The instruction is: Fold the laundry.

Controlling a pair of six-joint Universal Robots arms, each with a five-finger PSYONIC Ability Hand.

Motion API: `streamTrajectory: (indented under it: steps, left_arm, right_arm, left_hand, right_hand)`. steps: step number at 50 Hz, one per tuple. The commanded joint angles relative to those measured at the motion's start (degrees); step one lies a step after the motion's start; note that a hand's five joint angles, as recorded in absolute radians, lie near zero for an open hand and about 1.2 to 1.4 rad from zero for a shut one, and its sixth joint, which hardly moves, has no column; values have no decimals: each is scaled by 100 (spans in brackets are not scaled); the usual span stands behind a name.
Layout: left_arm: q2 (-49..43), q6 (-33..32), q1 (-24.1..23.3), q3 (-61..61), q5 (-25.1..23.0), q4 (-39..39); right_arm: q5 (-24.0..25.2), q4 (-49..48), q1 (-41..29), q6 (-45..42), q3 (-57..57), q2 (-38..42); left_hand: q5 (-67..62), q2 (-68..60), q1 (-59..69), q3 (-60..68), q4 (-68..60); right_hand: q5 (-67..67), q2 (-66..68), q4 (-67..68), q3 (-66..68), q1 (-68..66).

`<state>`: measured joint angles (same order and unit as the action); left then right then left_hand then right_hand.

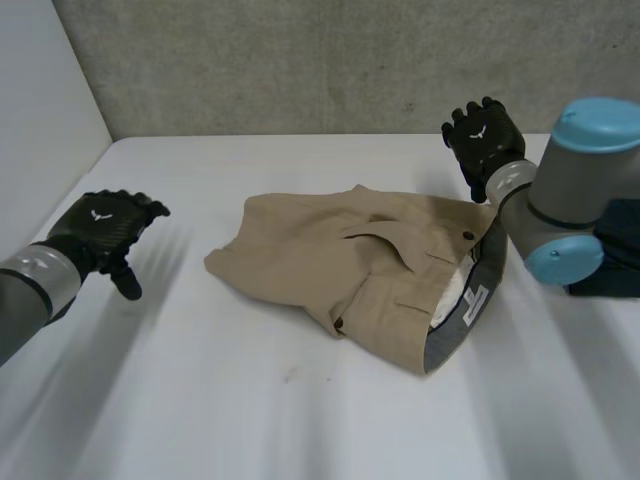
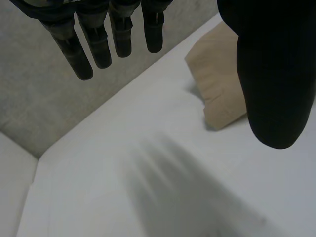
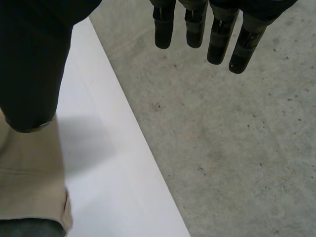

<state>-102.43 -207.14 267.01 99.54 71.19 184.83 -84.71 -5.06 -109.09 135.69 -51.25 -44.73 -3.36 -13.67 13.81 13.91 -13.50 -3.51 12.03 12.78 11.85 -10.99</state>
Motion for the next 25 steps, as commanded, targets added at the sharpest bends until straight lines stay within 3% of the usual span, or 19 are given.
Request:
streamTrajectory:
  steps: [1,9,13,25]
  left_arm:
    - [-460,68,-508,-382,-9,326]
    - [-1286,200,-965,-1050,-254,326]
    - [-1708,174,-1116,-1366,-334,335]
    - [-2544,156,-1186,-2026,-343,502]
  right_arm:
    - [-107,531,-200,1034,-1350,-1579]
    - [-397,1568,-490,3372,-2221,-2119]
    - [-380,1798,-736,3972,-2625,-2092]
    - [-661,937,-1387,4123,-2961,-1364]
  left_hand:
    - [-274,-243,229,219,-260]
    - [-308,-277,263,253,-294]
    - [-459,-428,414,404,-445]
    - [-896,-865,851,841,-882]
  right_hand:
    - [351,-203,-278,-185,99]
    - [351,-203,-278,-185,99]
    - [351,-203,-278,-185,99]
    - [351,-203,-278,-185,99]
